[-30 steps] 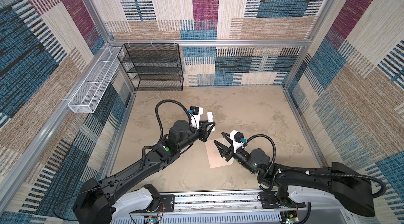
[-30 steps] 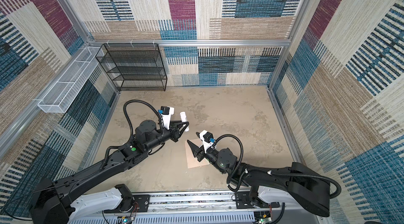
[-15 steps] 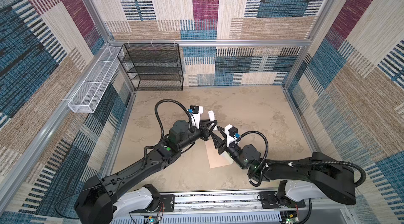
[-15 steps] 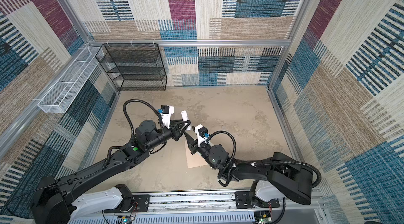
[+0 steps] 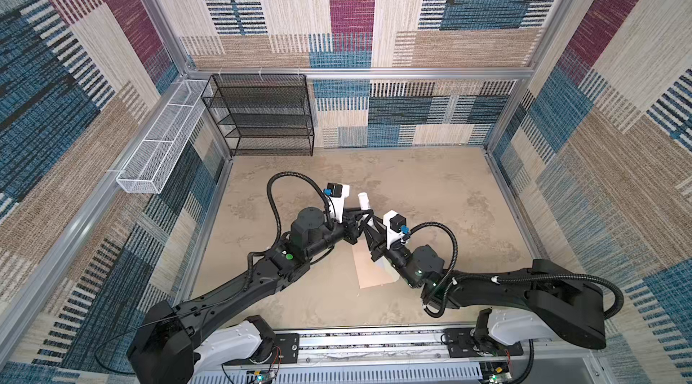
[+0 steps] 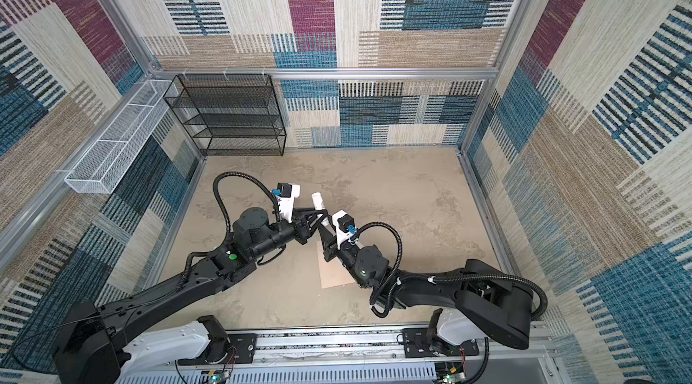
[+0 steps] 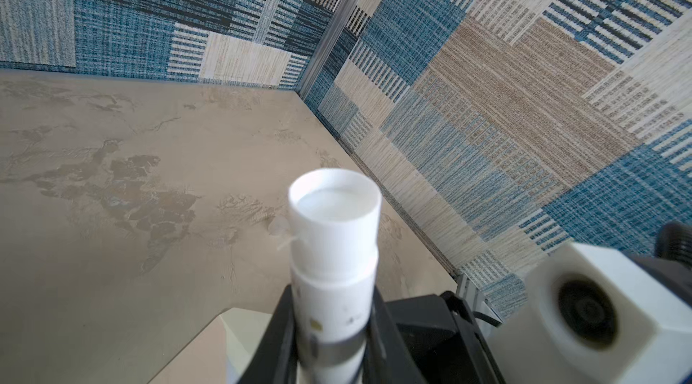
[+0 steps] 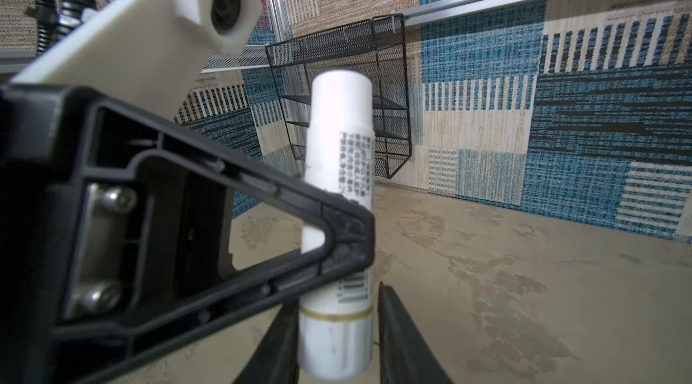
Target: Place the letter into the envelope and seal it
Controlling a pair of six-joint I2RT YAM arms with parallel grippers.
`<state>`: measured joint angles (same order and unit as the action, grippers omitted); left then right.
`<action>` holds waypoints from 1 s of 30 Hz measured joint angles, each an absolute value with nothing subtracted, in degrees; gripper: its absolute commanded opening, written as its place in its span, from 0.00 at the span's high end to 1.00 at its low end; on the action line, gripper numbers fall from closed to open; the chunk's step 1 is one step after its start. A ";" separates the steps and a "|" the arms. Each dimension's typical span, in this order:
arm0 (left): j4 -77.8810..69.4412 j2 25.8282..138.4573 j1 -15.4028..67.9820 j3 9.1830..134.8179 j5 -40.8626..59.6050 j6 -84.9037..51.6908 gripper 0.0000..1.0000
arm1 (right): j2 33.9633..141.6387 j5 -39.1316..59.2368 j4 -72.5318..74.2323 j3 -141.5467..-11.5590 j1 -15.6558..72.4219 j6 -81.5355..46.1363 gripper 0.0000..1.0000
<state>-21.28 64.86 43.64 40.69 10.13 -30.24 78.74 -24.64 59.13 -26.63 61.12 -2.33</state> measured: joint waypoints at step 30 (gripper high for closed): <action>-22.00 66.22 43.64 41.89 12.49 -30.41 0.62 | 76.47 -24.38 54.08 -27.79 61.12 -2.11 0.92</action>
<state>-22.00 66.22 43.64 41.89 12.49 -30.41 76.47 -24.38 54.08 -27.79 61.12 -2.11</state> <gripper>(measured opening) 0.364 0.259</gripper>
